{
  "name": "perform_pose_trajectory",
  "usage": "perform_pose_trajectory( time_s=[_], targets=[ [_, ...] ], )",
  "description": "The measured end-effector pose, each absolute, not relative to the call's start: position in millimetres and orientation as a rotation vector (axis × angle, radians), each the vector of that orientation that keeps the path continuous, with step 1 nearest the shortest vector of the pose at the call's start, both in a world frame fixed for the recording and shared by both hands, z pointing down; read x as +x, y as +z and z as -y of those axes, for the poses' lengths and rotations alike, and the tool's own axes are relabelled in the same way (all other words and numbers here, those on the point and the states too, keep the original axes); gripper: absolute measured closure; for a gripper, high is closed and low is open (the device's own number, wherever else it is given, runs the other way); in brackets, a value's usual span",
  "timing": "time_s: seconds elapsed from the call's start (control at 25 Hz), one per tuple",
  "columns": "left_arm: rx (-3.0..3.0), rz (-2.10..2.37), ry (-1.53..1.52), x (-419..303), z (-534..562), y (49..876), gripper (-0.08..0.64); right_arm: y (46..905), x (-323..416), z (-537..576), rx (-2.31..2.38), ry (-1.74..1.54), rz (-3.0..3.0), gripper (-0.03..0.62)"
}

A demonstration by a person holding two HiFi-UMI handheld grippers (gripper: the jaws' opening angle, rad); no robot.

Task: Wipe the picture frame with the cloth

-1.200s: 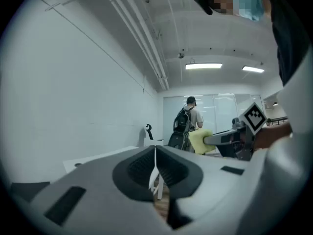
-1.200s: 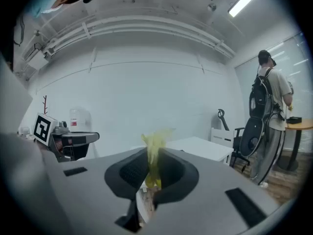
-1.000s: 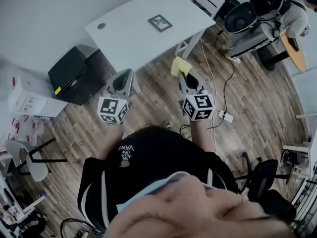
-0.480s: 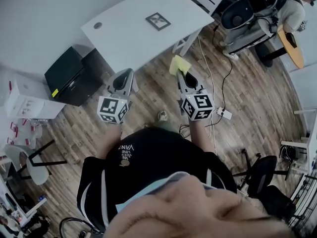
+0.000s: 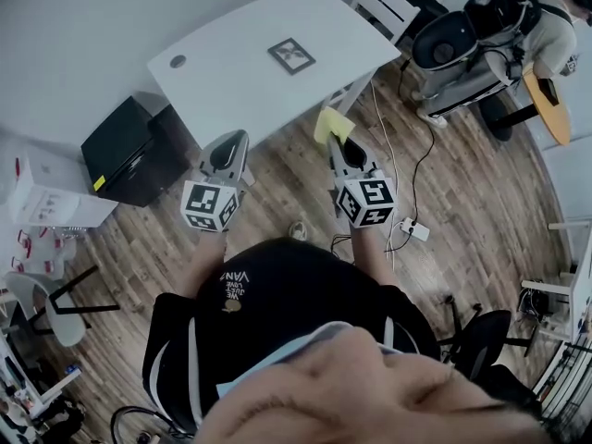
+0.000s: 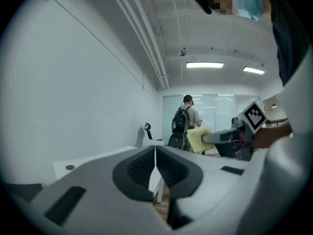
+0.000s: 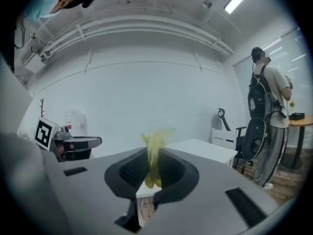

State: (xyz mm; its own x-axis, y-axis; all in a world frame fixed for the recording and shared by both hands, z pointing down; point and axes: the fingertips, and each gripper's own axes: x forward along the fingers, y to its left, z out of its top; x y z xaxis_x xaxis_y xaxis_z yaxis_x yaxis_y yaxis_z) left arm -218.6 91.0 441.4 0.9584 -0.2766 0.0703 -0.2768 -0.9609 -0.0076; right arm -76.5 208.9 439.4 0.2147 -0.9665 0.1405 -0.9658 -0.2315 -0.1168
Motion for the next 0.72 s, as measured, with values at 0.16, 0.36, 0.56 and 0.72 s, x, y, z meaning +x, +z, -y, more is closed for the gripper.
perform_pose_trajectory(
  time_s=[0.16,0.36,0.56,0.72],
  targets=[
    [3.110,0.466,0.100,-198.5,-84.7,437.6,0.540,436.8,-56.5,-198.9,-2.421,-0.274,-1.975,0.554],
    [3.105,0.494,0.105,-172.9,-80.4,439.7,0.540,440.1,-30.6,-192.1,-2.397,-0.277,-2.002,0.554],
    [3.091,0.529,0.113,-148.9,-78.9,442.9,0.540,445.1,-8.4,-188.0,-2.370,-0.293,-2.042,0.554],
    [3.087,0.550,0.110,-134.5,-82.0,444.7,0.540,448.5,7.4,-186.0,-2.344,-0.295,-2.074,0.554]
  ],
)
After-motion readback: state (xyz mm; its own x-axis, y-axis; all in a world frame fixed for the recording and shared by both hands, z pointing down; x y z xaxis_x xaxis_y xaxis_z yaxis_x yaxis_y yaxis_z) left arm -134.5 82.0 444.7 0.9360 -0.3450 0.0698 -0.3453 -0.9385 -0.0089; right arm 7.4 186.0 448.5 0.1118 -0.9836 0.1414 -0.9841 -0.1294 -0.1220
